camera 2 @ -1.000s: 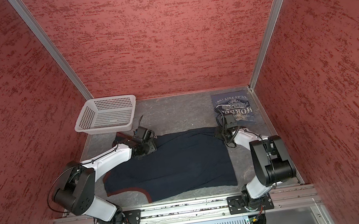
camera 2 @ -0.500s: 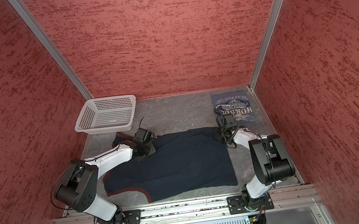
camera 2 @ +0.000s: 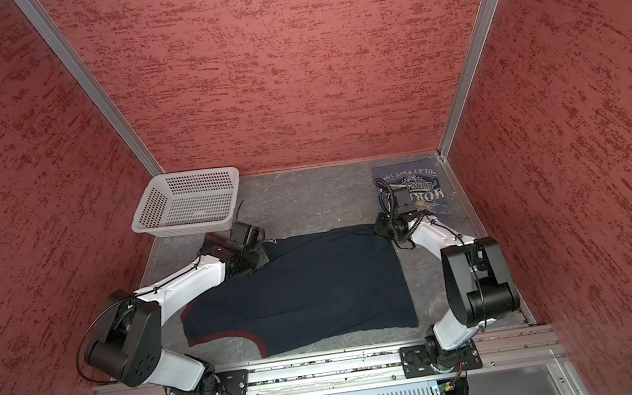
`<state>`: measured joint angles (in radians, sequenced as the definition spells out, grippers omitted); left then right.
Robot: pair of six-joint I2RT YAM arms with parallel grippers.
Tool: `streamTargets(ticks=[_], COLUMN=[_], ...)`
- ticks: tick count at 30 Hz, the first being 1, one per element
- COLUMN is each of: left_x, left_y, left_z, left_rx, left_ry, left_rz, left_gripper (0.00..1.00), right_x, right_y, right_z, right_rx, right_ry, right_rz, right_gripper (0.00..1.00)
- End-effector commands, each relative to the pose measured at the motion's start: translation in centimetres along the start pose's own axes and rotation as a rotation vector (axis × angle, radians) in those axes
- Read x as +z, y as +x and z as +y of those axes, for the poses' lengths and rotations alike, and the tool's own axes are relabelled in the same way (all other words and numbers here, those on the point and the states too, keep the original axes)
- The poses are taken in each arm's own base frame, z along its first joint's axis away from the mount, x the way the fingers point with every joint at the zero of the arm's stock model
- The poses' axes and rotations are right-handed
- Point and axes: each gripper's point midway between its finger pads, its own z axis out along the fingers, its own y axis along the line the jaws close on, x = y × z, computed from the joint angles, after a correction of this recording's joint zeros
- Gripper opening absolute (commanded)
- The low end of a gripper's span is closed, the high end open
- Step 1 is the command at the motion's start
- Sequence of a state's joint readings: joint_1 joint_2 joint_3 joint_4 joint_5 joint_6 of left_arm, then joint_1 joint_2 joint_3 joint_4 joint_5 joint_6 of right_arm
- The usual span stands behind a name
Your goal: Fold and stack the tank tops
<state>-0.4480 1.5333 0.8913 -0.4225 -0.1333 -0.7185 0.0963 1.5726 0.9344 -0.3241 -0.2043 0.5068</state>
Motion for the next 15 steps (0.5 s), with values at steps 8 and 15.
streamTargets(ticks=[8,15], left_x=[-3.4,-3.0], left_y=[-7.6,-4.8], left_z=[-1.9,-1.6], left_rx=[-0.039,-0.018], left_ry=[0.090,0.127], left_rz=[-0.169,-0.115], left_gripper=[0.05,0.05], right_x=[-3.7,-2.8], right_y=[-10.3,-7.7], right_z=[2.5,1.4], right_rx=[-0.048,-0.040], right_ry=[0.008,-0.020], right_rz=[-0.245,-0.217], right_gripper=[0.00,0.00])
